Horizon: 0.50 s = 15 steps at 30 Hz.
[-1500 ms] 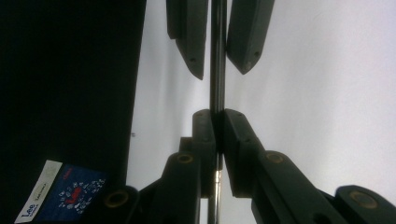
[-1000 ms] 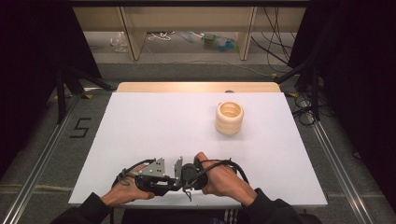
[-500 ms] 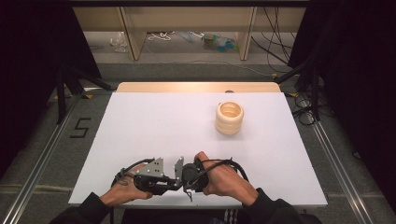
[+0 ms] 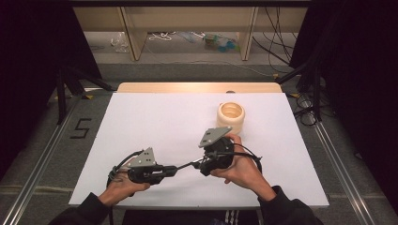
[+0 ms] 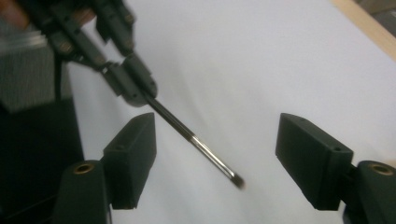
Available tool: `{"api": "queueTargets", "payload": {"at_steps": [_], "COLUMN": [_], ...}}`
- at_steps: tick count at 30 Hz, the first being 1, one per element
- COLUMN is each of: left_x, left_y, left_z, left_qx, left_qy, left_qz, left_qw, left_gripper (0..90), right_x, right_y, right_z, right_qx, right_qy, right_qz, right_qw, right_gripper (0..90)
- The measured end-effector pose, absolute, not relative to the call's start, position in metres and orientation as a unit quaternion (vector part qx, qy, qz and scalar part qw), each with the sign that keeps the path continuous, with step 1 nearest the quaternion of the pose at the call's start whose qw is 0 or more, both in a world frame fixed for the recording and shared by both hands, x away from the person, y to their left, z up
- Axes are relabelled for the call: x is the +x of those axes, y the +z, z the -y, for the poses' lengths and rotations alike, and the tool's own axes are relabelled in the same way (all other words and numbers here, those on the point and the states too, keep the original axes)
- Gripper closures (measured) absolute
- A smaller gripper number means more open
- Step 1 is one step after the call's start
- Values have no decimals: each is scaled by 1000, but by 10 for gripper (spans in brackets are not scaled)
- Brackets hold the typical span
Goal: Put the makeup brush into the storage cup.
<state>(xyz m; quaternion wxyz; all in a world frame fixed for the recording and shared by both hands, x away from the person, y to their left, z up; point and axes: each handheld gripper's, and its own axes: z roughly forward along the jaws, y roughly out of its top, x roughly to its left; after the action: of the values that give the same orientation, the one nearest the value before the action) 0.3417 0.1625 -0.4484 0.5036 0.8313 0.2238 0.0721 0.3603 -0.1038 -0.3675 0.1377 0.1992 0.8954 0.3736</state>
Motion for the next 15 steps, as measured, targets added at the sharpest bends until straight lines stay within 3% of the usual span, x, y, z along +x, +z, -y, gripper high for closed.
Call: {"api": "queueTargets", "payload": {"at_steps": [15], "left_x": [345], "left_y": [-441], "left_z": [-173], "left_qx": [771], "left_qy": [126], "left_qz": [-283], "left_qw": [556], "left_gripper": [831], "right_x": [375], "right_y": [-386], "right_z": [130], "right_qx": [316], "right_qy": [447], "right_qz": [-831], "right_qw": [97], "right_gripper": [243]}}
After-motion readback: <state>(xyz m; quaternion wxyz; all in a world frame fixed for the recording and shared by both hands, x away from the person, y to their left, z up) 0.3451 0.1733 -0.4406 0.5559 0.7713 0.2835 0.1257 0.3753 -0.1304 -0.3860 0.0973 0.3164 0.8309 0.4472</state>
